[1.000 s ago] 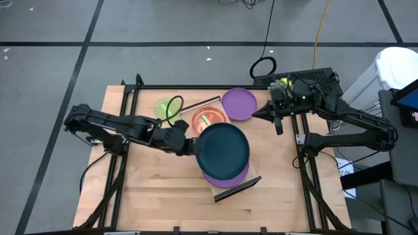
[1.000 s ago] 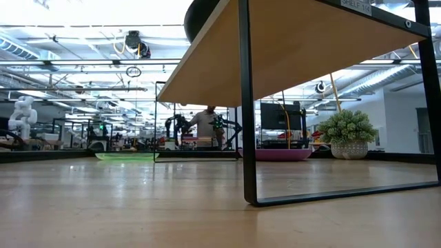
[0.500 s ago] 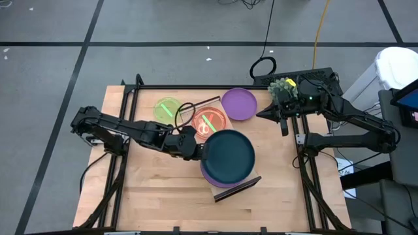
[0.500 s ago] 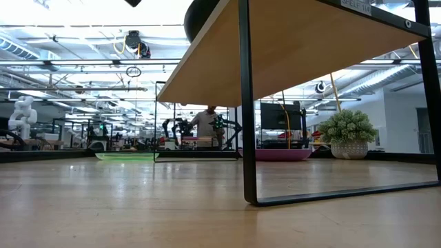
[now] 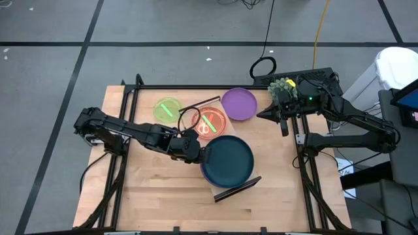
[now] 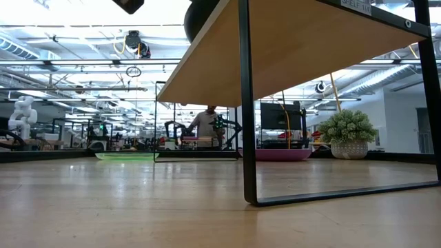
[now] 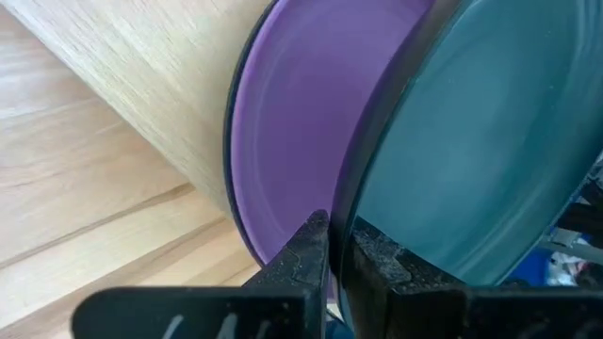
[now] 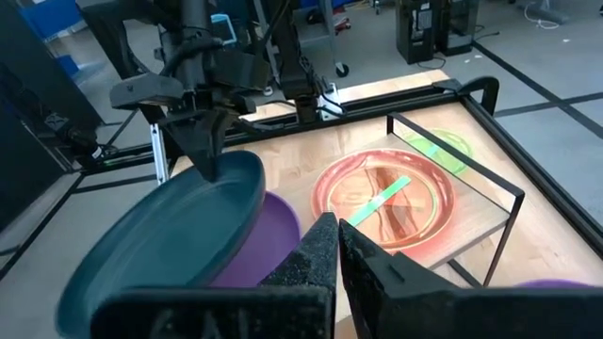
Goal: Place and stack plates onto a shelf
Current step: Stack the black plate on top of the purple plate on the shelf
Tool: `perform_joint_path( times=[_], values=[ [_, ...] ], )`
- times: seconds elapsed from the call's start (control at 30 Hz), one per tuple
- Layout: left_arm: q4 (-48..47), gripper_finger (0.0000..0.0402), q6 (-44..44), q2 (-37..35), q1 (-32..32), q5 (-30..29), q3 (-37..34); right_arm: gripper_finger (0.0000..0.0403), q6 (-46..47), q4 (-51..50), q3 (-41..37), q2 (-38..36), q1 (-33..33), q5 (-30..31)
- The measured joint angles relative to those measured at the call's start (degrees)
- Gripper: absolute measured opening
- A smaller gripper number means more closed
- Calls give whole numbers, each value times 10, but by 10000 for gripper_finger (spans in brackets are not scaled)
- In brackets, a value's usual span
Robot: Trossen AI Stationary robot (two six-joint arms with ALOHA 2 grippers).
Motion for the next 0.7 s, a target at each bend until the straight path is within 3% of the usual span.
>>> perform_joint_path(
  times=[0.7],
  values=[
    [-34,28,-20,0,1,0,0,0,0,-5,0,0,0,-1]
  ],
)
